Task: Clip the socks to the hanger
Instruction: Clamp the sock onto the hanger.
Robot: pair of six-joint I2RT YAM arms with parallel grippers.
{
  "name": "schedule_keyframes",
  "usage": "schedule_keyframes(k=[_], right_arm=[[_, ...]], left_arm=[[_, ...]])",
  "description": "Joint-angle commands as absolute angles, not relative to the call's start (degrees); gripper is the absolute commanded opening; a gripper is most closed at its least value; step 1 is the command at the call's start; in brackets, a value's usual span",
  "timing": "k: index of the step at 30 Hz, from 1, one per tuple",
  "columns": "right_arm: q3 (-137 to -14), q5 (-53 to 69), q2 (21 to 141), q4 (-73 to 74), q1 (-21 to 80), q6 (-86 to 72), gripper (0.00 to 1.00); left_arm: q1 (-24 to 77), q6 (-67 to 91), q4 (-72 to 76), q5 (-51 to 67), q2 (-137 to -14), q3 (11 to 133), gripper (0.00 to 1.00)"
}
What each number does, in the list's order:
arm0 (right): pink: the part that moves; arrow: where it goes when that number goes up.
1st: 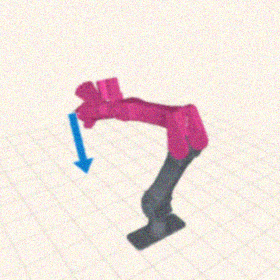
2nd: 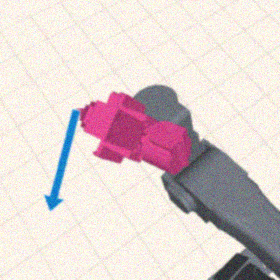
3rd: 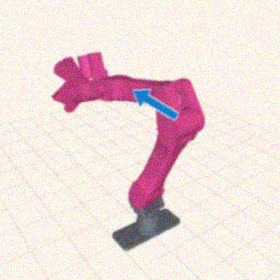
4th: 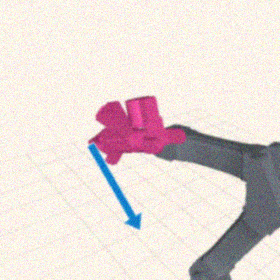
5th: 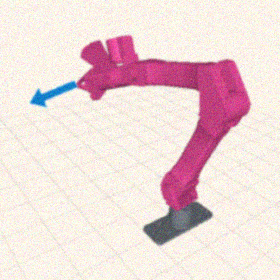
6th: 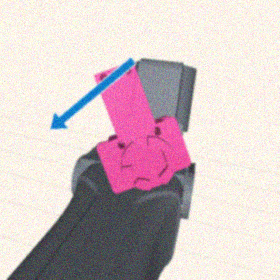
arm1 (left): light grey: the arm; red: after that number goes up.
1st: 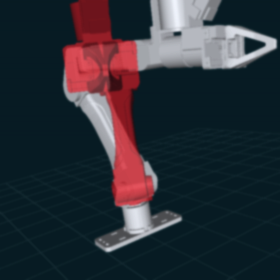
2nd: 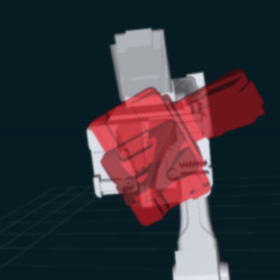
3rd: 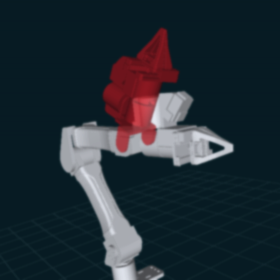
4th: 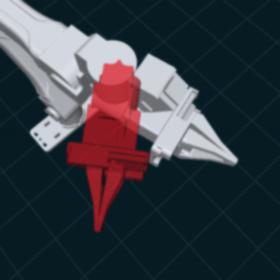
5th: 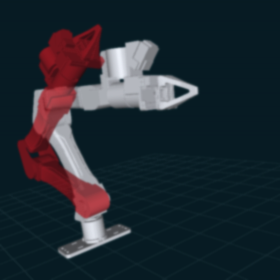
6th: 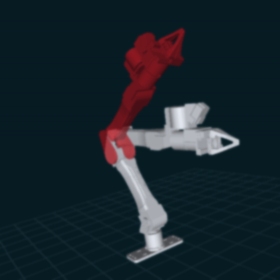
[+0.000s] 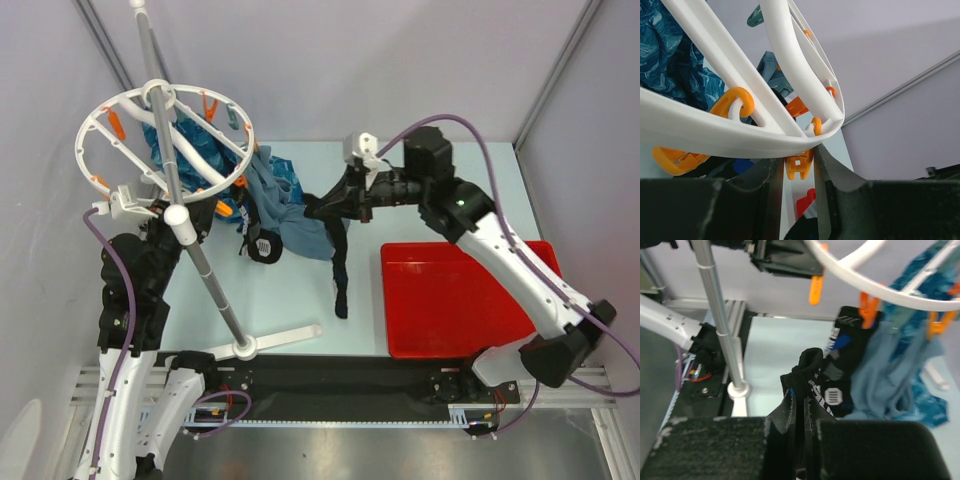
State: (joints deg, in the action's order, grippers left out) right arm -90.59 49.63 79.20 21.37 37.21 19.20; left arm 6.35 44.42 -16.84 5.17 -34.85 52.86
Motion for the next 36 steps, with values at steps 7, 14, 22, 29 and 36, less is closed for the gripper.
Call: schedule_keyframes(k=[7,14,22,29,36], right_arm=[[-94.0,46.1,92.3,12.1,46.5,17.1,0.0],[-92.3,36.1,96.4,2.0,51.1,12.5,0.0],[-91.4,31.7,97.2,-4.9,54.1,11.9,0.0],[-92.3,31.3,98.2,-5.2,54.4,11.8,0.0],[-94.0,31.1,99.3,-1.0,54.4,13.7,0.0]], left_arm=[[6.8,47.2,-17.1,7.4,-34.6,52.9,0.0],[6.8,48.2,-16.8,7.5,-34.5,52.5,0.0],[6.8,49.3,-17.1,7.2,-34.4,52.5,0.0],[6.8,49.1,-17.1,7.6,-34.2,52.6,0.0],[6.8,48.7,-17.8,6.9,-33.7,52.9,0.0]])
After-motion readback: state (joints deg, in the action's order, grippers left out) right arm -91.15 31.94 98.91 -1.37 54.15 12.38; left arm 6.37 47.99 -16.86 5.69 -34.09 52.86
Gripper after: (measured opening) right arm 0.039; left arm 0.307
